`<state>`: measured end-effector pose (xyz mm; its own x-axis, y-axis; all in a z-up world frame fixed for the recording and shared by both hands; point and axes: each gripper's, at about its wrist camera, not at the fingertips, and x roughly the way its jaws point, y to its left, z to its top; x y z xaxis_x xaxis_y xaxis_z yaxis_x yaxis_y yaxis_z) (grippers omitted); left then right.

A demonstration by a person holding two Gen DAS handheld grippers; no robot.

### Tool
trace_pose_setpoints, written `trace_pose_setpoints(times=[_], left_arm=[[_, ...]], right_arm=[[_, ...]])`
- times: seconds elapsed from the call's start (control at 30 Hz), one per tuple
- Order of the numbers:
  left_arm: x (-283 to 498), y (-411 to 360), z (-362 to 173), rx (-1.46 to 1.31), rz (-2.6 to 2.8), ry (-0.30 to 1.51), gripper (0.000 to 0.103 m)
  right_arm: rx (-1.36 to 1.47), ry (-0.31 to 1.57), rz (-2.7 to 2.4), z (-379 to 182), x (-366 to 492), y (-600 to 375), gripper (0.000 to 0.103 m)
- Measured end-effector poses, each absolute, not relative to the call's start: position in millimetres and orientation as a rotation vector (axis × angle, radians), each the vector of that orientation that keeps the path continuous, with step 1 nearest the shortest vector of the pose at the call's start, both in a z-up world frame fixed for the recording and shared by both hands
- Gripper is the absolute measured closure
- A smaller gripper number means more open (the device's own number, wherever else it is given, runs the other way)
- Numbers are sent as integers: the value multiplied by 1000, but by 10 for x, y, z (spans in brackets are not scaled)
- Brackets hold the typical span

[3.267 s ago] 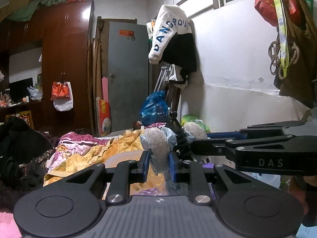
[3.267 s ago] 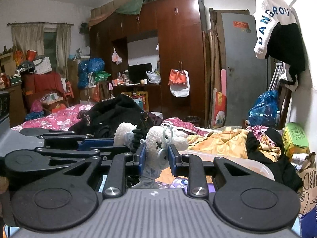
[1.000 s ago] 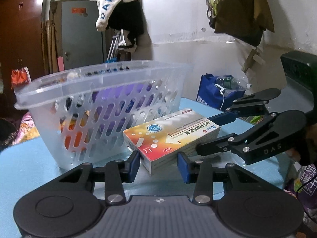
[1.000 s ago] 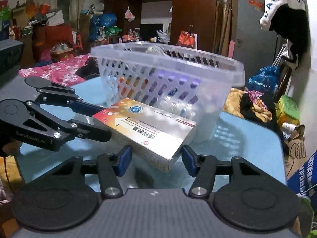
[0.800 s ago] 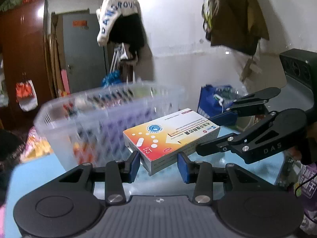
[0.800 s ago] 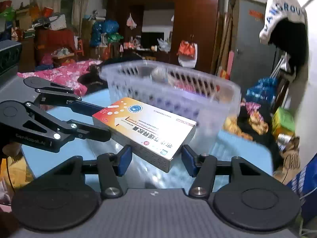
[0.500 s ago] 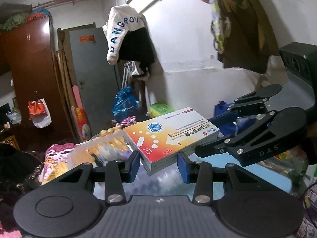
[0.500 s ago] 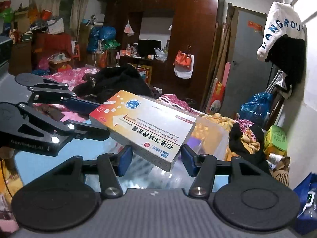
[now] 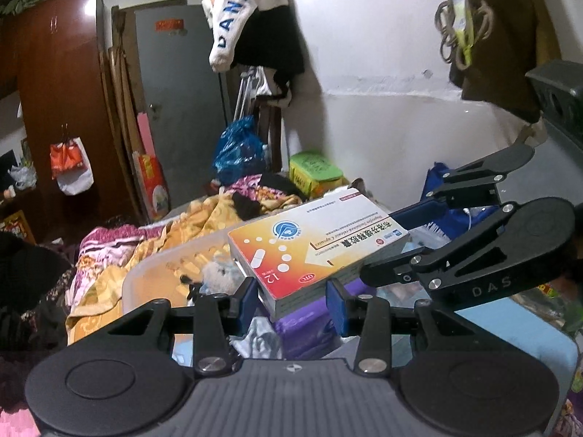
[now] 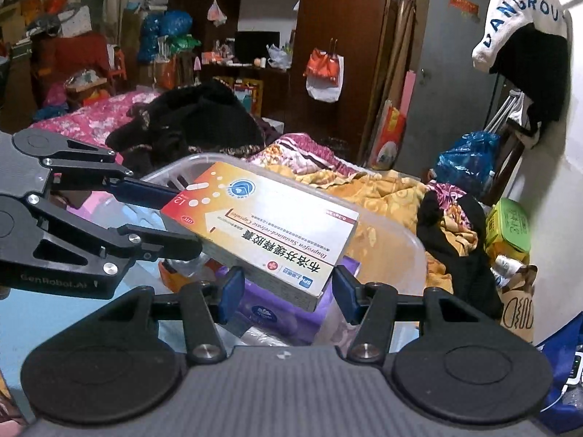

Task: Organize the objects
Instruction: 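Lift the medicine box with both tools and lower it into the basket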

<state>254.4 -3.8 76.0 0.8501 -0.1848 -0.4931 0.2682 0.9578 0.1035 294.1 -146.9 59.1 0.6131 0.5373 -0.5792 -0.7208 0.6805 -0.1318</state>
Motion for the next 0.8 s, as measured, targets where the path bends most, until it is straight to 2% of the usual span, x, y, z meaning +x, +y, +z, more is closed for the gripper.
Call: trace_pose_setpoints(times=[0.47,0.57,0.6,0.63,0.7,0.8], left_arm=[[2661,58,638,149,-234,539,58],[2653,61,625,158,-227,504,57],[2649,61,618,164,-221,490,51],[2652,63,611,170,-205,481,41],[2640,84,609,174,-172,461,33],[2552,168,645,135,-160,428,33]], right_arm=[[-382,540,725,535,2998,-1447,45],[-368,532,715,556,3008,-1470,31],[-372,528,701,561,3010,-1486,17],[-373,517,687,566,2996,-1512,13],[-359,503,678,586,2974,-1587,13],[-328,476,658,634,2931,-1699,4]])
